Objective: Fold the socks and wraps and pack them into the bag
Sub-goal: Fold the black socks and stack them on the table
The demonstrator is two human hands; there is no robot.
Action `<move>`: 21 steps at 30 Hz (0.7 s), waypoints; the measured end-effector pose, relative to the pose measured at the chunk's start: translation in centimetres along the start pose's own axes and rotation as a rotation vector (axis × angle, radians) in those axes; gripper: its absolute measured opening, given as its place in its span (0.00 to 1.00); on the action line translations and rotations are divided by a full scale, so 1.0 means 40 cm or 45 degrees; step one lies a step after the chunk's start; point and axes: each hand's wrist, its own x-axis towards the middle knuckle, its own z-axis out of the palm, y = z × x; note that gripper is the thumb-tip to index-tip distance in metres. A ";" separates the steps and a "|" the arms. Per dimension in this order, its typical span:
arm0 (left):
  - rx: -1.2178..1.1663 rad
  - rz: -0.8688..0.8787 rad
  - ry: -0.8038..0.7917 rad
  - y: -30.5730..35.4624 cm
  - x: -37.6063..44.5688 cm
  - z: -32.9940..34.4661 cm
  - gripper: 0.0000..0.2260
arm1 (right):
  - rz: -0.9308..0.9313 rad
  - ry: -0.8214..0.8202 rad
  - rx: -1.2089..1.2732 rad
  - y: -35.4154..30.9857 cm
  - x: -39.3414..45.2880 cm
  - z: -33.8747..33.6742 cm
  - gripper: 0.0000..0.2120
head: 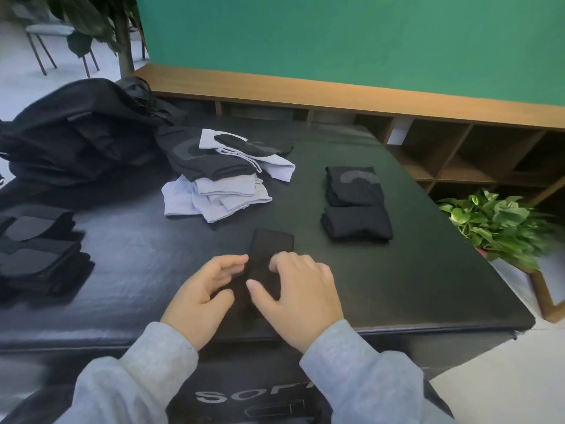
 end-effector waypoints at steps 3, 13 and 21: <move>-0.111 -0.036 0.070 -0.001 0.002 0.000 0.21 | -0.004 -0.119 -0.057 -0.011 0.012 0.004 0.24; -0.040 -0.055 0.038 -0.007 -0.005 0.000 0.20 | 0.171 -0.055 -0.188 0.163 -0.024 -0.072 0.26; -0.026 -0.036 0.033 -0.016 -0.003 0.000 0.25 | 0.576 -0.061 0.079 0.246 -0.028 -0.104 0.12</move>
